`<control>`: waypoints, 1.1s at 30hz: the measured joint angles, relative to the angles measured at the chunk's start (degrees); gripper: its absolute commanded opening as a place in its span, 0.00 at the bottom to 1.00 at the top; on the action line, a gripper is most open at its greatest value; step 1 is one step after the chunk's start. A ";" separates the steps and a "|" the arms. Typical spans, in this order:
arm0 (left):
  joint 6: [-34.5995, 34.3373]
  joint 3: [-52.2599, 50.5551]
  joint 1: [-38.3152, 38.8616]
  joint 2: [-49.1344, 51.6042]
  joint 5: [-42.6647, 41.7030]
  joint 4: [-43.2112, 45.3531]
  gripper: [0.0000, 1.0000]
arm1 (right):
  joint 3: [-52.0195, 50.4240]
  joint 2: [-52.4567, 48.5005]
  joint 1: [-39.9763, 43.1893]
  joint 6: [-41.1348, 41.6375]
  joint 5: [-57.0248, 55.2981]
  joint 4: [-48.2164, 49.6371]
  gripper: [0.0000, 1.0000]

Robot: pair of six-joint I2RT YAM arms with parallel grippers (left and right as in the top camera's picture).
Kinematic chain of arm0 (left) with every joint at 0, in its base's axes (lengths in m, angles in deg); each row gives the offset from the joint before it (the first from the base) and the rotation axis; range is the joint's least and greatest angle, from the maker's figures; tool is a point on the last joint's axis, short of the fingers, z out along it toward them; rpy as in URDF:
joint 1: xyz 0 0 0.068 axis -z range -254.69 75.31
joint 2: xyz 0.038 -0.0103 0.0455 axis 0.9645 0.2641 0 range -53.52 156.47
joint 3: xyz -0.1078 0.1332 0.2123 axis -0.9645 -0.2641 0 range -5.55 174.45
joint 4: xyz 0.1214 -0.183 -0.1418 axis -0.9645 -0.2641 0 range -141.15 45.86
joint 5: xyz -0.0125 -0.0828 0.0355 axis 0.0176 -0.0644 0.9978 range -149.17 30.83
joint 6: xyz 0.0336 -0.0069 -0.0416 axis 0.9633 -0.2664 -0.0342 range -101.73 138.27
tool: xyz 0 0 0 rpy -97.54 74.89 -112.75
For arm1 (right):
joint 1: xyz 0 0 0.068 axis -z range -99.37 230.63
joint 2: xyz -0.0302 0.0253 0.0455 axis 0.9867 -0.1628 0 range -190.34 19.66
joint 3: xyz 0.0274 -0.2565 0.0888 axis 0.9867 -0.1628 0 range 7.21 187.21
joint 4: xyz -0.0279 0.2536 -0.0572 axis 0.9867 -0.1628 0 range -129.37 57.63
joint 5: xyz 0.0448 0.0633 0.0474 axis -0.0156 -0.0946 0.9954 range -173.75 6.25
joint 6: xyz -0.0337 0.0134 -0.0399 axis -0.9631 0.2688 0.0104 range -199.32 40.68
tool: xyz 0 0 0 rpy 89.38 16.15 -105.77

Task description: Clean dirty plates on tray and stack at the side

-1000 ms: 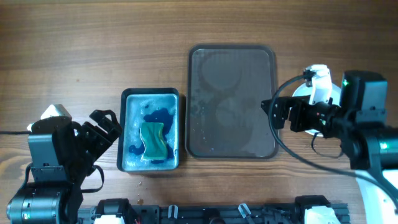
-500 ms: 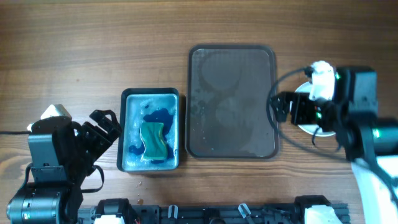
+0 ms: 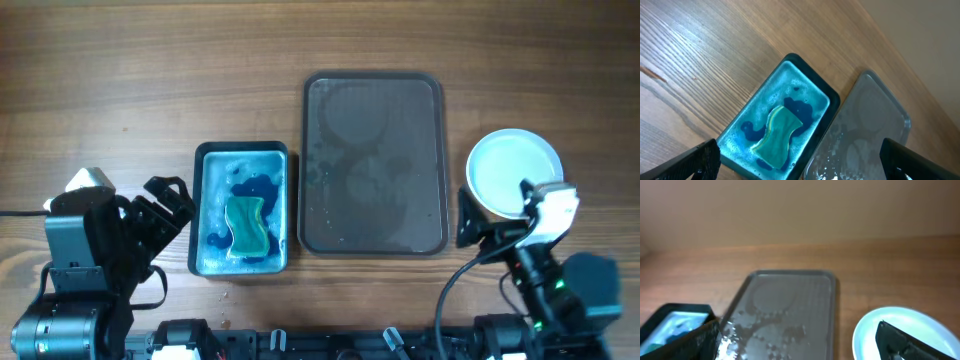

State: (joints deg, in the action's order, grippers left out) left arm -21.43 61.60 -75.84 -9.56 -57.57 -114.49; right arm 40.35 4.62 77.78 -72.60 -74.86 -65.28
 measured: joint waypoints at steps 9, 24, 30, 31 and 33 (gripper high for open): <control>0.02 0.00 0.00 -0.02 0.00 0.00 1.00 | -17.07 13.60 0.00 0.02 0.02 12.94 1.00; 0.00 0.00 0.00 0.00 0.00 0.00 1.00 | -32.79 14.16 0.04 0.50 0.02 33.24 1.00; 0.00 0.00 0.00 0.00 0.00 0.00 1.00 | -32.79 14.16 0.04 0.50 0.02 33.33 1.00; 0.02 0.00 0.00 0.00 0.00 0.00 1.00 | -32.79 14.16 0.04 0.50 0.02 33.33 1.00; 0.02 0.00 0.00 0.00 0.00 0.00 1.00 | -32.79 14.16 0.04 0.50 0.02 33.33 1.00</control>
State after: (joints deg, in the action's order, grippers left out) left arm -21.41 61.60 -75.84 -9.56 -57.57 -114.49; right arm 7.57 18.78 77.82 -72.09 -74.84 -31.95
